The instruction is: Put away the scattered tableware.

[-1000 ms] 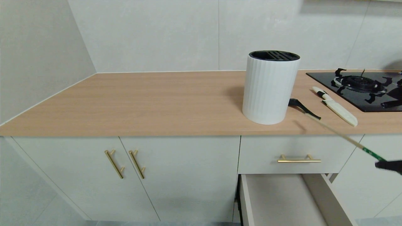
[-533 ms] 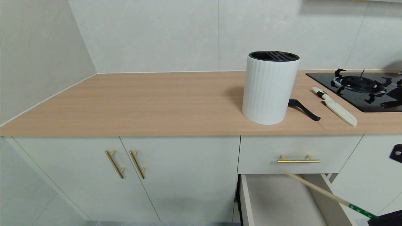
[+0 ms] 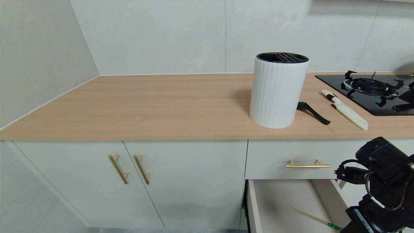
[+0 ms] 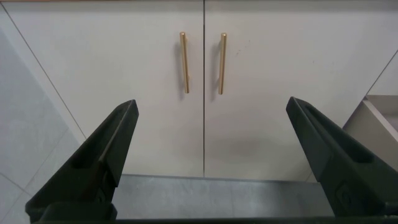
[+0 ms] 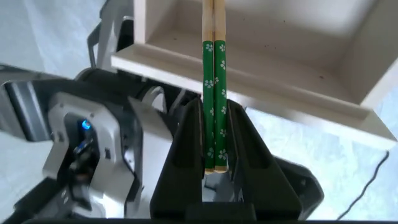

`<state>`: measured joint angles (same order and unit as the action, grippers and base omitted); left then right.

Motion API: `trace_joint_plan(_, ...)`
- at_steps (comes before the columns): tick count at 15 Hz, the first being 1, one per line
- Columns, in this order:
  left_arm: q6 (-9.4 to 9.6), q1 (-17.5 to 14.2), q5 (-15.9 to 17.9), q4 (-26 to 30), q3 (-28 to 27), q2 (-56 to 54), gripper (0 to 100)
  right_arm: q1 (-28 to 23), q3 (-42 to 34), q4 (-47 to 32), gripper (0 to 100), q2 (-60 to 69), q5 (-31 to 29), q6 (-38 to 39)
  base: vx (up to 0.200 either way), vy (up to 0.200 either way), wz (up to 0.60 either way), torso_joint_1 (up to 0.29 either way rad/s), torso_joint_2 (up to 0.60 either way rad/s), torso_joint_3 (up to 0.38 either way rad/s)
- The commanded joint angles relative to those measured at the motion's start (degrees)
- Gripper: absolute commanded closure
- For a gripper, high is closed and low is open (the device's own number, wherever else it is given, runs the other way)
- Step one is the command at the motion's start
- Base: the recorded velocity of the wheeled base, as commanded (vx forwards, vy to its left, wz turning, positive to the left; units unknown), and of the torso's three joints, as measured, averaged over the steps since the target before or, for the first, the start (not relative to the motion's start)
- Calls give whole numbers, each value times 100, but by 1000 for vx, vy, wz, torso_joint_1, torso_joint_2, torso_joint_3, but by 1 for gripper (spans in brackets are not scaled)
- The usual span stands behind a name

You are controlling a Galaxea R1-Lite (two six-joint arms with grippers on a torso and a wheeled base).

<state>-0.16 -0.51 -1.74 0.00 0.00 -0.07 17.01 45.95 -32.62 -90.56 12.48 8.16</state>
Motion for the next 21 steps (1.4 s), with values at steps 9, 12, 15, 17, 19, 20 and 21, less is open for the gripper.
trace_joint_plan(9,-2,-2,-1,0,0,7,0,716,-560,1953,100,-1227,-1046,1338,0,0,0,0,0,0)
trace_joint_plan(12,-2,-2,-1,0,0,7,0,716,-657,2199,100,-1236,-1090,1347,0,0,0,0,0,0)
trace_joint_plan(15,-2,-2,-1,0,0,7,0,752,-727,2339,100,-1236,-1248,1347,0,0,0,0,0,0)
trace_joint_plan(17,-2,-2,-1,0,0,7,0,752,-807,2515,100,-1236,-1301,1338,0,0,0,-107,273,168)
trace_joint_plan(19,-2,-2,-1,0,0,7,0,752,-877,2700,100,-1227,-1363,1338,0,0,0,-151,413,261)
trace_joint_plan(20,-2,-2,-1,0,0,7,0,752,-877,2700,100,-1227,-1371,1338,0,0,0,-139,447,286)
trace_joint_plan(21,-2,-2,-1,0,0,7,0,752,-877,2708,100,-1218,-1389,1347,0,0,0,-159,452,290)
